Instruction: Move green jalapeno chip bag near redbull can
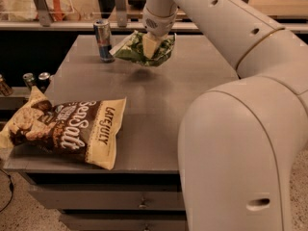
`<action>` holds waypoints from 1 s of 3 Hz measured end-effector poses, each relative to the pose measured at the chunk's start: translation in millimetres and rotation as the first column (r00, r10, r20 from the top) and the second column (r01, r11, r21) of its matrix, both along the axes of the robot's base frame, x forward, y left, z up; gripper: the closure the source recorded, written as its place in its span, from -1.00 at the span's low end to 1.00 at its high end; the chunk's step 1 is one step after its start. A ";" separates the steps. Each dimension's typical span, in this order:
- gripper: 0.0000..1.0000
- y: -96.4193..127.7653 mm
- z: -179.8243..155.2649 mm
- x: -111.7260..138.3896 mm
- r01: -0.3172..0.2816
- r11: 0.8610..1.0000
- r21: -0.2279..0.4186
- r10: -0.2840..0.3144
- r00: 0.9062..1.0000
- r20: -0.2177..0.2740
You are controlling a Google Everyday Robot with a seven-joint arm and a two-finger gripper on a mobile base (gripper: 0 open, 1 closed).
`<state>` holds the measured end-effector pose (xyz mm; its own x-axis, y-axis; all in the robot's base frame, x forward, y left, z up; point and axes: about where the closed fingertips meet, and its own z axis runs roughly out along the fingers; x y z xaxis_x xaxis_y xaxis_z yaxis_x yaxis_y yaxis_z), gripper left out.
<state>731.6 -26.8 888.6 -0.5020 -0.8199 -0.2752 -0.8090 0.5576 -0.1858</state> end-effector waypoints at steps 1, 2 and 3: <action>0.67 6.3 -1.2 5.1 0.018 1.000 0.022 -0.018 1.000 0.006; 0.17 11.1 -1.3 8.9 0.023 0.999 0.043 -0.023 1.000 0.006; -0.26 13.5 -2.5 11.4 0.020 0.998 0.058 -0.020 1.000 -0.001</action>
Offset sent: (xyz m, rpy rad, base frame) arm 0.0118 0.0134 0.0068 0.0663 -0.0122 -0.0316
